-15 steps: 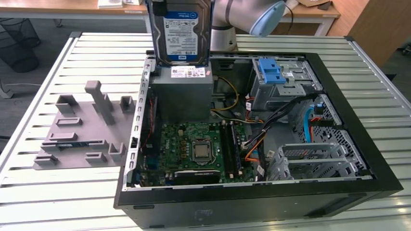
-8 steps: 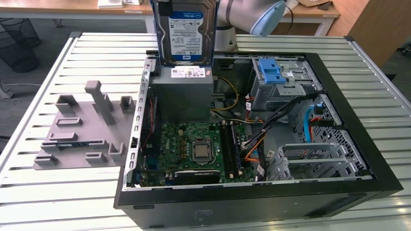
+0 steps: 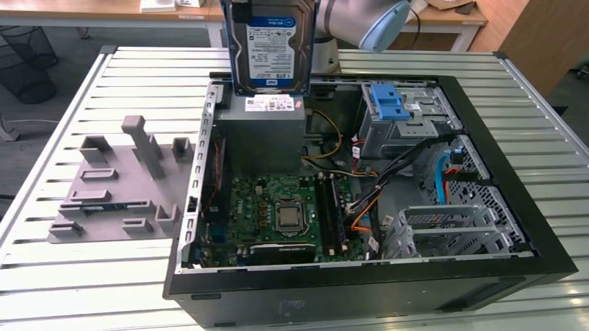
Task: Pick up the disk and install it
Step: 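Pick up the disk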
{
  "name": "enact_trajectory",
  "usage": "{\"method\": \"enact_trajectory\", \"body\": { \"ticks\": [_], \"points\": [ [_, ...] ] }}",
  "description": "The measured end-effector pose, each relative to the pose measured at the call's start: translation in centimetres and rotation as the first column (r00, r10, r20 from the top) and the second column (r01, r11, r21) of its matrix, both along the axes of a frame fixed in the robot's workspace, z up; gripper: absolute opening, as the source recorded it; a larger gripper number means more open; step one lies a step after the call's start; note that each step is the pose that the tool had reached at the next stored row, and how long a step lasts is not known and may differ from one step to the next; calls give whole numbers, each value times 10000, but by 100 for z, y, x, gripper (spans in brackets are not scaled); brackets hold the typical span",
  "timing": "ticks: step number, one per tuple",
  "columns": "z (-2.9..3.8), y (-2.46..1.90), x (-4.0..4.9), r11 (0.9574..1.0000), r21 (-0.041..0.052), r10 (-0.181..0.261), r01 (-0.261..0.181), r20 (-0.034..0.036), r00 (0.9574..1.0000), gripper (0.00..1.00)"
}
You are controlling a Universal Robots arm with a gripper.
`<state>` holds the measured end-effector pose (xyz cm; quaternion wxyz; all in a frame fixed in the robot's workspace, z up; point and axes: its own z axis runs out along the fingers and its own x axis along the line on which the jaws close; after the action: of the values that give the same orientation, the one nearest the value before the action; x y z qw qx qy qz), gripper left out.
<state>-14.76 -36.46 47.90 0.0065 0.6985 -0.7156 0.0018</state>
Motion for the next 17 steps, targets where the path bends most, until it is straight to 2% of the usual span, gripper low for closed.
{"method": "enact_trajectory", "body": {
  "ticks": [6,17],
  "points": [
    [0,0,2,10000,-1,1,-1,0,10000,36],
    [0,-31,2,10000,-1,2,-2,-1,10000,36]
  ]
}}
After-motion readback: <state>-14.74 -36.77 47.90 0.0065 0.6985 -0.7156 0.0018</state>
